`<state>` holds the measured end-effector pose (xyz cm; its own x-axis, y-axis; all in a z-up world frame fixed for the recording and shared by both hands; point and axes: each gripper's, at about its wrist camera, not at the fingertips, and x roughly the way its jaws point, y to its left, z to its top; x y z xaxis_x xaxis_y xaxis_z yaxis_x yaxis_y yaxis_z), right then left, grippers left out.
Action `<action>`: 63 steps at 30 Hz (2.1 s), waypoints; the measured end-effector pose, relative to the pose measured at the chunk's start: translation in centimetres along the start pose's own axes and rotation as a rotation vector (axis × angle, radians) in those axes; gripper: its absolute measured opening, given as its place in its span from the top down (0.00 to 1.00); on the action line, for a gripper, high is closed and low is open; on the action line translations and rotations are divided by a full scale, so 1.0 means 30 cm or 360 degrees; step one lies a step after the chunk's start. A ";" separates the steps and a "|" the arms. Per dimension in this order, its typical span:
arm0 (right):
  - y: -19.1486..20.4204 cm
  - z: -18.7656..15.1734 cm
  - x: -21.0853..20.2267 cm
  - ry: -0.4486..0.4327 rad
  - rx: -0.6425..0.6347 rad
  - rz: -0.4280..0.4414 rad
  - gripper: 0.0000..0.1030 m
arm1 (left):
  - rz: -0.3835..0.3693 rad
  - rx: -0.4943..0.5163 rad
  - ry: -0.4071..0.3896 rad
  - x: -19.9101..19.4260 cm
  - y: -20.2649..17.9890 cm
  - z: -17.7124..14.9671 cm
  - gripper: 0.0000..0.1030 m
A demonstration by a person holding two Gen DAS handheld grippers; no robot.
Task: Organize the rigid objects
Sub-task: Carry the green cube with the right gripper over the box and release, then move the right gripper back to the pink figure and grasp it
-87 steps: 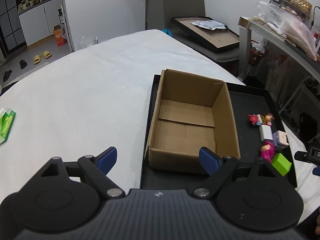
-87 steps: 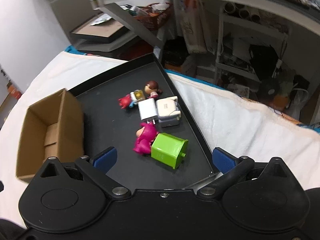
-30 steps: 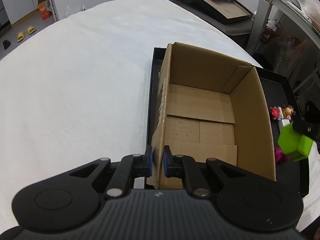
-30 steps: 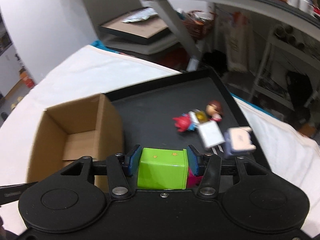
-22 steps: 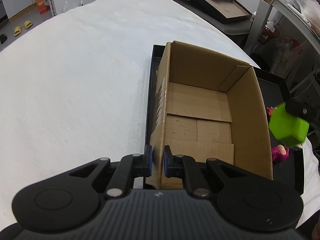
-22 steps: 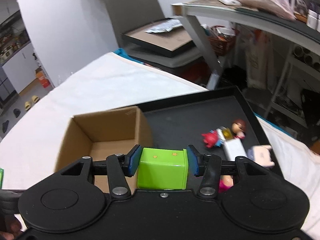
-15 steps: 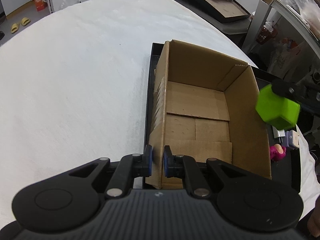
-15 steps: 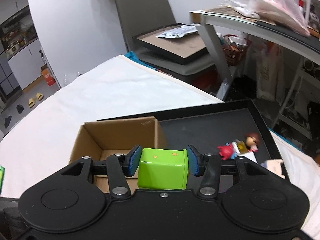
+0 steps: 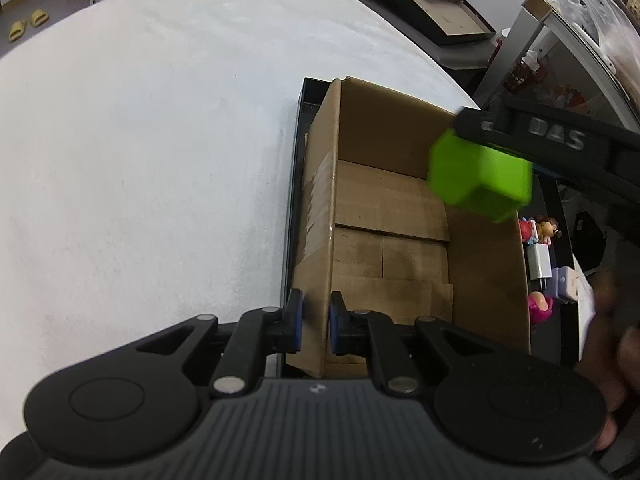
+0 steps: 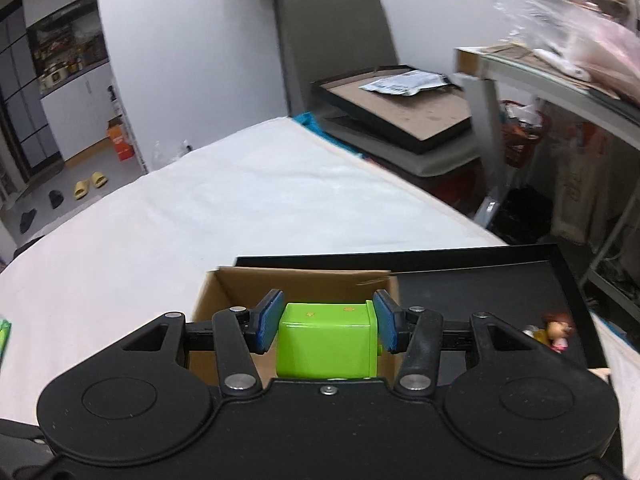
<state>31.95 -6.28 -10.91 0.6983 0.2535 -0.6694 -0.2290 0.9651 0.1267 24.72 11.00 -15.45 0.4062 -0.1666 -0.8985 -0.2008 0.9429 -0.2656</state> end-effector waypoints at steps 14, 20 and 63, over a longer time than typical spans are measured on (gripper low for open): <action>0.089 0.010 0.112 0.0139 0.0084 0.0207 0.51 | -0.0036 -0.0143 0.0063 0.013 0.021 0.022 0.87; 0.044 0.013 0.087 0.0142 0.0162 0.0178 0.51 | -0.0001 -0.0146 0.0051 0.012 0.016 0.021 0.87; -0.550 -0.306 0.007 0.0398 0.1000 -0.0462 0.16 | 0.0765 0.0257 -0.0156 0.059 -0.263 0.007 0.34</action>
<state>29.65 -22.76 -19.86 0.4787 0.0321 -0.8774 0.4260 0.8653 0.2641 27.20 3.34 -14.88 0.3850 0.3174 -0.8666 -0.2484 0.9400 0.2339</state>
